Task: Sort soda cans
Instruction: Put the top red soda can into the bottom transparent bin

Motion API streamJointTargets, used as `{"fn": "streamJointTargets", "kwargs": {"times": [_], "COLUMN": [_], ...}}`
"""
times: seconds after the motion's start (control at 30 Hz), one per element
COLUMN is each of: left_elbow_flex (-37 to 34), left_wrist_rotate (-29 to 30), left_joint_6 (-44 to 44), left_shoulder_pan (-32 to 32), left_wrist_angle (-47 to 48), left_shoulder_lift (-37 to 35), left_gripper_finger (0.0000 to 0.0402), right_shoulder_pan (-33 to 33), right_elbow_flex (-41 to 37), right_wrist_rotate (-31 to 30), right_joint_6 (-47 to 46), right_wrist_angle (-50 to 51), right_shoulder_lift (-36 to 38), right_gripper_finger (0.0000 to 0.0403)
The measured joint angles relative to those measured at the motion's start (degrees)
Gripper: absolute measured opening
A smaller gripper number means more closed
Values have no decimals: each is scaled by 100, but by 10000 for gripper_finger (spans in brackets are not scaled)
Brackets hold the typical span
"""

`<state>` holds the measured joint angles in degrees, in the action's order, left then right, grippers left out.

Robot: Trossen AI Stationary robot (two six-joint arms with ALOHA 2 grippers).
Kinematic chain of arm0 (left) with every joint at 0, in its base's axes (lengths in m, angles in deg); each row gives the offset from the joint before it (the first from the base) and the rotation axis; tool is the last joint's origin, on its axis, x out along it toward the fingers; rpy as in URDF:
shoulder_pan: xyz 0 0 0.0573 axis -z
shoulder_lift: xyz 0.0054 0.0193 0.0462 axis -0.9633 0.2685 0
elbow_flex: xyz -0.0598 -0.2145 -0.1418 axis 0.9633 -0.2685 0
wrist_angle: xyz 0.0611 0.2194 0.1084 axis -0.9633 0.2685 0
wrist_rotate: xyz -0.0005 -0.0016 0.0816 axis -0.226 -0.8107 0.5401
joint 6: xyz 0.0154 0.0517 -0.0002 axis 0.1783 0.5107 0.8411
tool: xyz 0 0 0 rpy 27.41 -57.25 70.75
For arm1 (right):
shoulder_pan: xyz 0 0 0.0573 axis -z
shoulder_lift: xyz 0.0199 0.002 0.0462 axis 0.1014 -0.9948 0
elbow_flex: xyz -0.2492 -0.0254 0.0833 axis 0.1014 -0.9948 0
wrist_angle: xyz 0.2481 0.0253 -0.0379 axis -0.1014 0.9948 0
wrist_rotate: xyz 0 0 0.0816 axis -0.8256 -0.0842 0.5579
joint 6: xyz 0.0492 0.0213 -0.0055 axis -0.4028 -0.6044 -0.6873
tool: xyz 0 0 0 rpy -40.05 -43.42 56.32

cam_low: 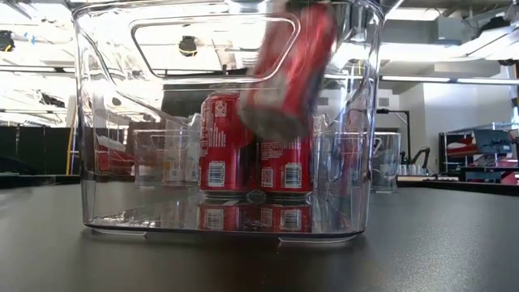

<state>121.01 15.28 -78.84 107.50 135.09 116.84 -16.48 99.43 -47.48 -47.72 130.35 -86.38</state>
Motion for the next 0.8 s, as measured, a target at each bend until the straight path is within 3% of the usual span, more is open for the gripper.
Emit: {"fn": "streamJointTargets", "kwargs": {"times": [0.3,0.8], "left_elbow_flex": [0,0], "left_wrist_rotate": [-22,-26], "left_joint_6": [288,-304], "left_shoulder_pan": [414,936], "left_wrist_angle": [-98,19], "left_shoulder_lift": [3,17], "left_gripper_finger": [304,349], "right_shoulder_pan": [34,165], "right_elbow_flex": [0,0], "right_wrist_rotate": [-157,-423], "right_joint_6": [-778,-668], "right_wrist_angle": [372,450], "right_shoulder_lift": [-641,-693], "right_gripper_finger": [286,286]}}
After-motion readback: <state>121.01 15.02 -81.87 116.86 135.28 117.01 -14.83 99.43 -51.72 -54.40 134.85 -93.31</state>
